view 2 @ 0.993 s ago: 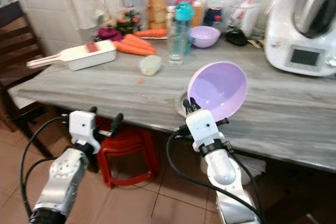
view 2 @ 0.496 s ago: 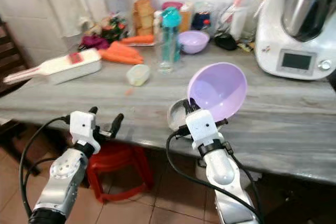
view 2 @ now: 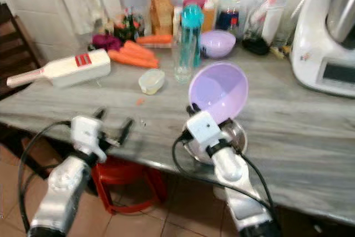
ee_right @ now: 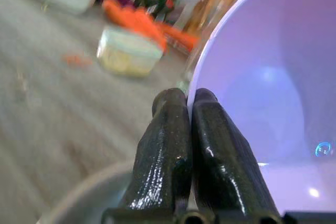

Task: Setting the table

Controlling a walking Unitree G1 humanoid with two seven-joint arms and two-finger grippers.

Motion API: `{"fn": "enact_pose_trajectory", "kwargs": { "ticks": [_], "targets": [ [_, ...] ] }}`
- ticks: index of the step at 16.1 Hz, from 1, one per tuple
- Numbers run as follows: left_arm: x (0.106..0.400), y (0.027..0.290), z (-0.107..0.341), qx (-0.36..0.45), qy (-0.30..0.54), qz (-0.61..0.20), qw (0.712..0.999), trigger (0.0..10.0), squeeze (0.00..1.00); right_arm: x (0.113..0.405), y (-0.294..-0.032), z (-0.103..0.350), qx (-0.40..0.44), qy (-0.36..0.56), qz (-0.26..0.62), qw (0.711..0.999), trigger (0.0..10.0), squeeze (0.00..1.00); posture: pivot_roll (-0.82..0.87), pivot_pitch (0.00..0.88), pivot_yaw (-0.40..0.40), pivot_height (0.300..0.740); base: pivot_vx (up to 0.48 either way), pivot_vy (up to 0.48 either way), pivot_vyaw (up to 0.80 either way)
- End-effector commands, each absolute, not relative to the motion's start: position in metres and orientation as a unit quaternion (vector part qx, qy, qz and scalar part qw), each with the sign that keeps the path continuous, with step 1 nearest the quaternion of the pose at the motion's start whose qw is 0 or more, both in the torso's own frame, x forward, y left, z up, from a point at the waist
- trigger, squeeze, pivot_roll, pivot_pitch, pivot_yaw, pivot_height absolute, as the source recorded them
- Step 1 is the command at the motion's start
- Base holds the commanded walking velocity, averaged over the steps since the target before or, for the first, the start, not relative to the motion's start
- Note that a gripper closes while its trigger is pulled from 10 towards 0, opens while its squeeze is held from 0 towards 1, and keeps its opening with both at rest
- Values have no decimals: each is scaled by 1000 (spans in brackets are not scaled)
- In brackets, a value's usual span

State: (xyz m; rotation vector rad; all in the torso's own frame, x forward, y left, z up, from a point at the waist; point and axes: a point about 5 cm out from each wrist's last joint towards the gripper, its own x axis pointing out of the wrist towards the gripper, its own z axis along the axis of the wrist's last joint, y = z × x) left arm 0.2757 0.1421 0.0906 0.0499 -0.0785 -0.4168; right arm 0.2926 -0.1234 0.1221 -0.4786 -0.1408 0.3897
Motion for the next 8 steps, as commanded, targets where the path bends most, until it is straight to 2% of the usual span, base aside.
{"fn": "enact_pose_trajectory", "kwargs": {
  "ticks": [1,5,8],
  "targets": [
    [269,151,88,39,-29,-217,975,10000,0,298,-117,127,-240,-76,210,945,10000,0,40,0,19,740,0,0,0],
    [247,150,79,49,-15,-277,959,10000,0,315,-109,127,-251,-52,260,931,10000,0,49,0,10,740,0,0,0],
    [239,149,76,53,-7,-293,955,10000,0,330,-101,128,-250,-29,302,920,10000,0,51,0,1,740,0,0,0]
  ]
}}
